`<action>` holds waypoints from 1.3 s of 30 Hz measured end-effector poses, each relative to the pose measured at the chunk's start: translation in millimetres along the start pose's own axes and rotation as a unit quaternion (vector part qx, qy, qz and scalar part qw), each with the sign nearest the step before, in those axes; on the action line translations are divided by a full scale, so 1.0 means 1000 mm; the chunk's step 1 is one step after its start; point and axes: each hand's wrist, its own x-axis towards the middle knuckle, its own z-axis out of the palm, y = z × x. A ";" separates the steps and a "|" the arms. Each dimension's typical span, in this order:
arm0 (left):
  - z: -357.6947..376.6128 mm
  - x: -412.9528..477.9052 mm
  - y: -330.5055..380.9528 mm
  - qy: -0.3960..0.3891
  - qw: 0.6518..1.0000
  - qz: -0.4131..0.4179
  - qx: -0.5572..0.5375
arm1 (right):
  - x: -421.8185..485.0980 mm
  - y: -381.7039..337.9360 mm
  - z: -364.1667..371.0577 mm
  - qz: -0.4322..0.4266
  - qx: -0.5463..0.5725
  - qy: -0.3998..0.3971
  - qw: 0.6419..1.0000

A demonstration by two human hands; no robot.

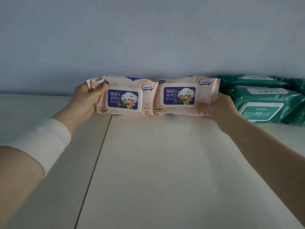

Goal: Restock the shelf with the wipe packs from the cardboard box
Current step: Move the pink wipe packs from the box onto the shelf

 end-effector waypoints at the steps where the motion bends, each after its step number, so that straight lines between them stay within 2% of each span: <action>1: -0.001 0.002 -0.001 0.007 1.000 0.001 0.001 | 0.002 0.002 0.003 0.003 -0.006 0.020 1.000; 4: -0.003 0.009 -0.003 -0.002 1.000 -0.002 -0.011 | 0.006 0.009 0.012 0.003 -0.032 0.078 0.996; 10: -0.012 0.011 -0.005 -0.055 0.998 -0.010 -0.006 | 0.009 0.013 0.023 -0.026 -0.063 0.134 0.989; 16: -0.010 0.020 -0.008 0.016 1.000 0.000 -0.018 | 0.010 0.015 0.032 -0.033 -0.052 0.190 0.980; 21: -0.002 0.020 -0.011 0.050 0.998 0.044 -0.007 | 0.006 0.013 0.044 -0.023 -0.010 0.252 0.967; 27: -0.009 0.020 -0.012 0.099 0.993 0.053 -0.029 | 0.003 0.009 0.056 -0.002 -0.006 0.287 0.958; 31: -0.009 0.024 -0.011 0.079 0.995 0.046 0.047 | -0.001 0.004 0.066 0.025 -0.051 0.303 0.951; 34: -0.006 0.024 -0.011 0.090 0.984 0.052 0.143 | -0.012 0.001 0.076 0.045 -0.179 0.301 0.936; 37: -0.004 0.014 -0.005 0.122 0.954 0.097 0.257 | -0.035 -0.005 0.084 0.055 -0.282 0.289 0.913; 39: -0.007 -0.002 0.001 0.149 0.910 0.131 0.363 | -0.056 -0.008 0.086 0.044 -0.335 0.263 0.904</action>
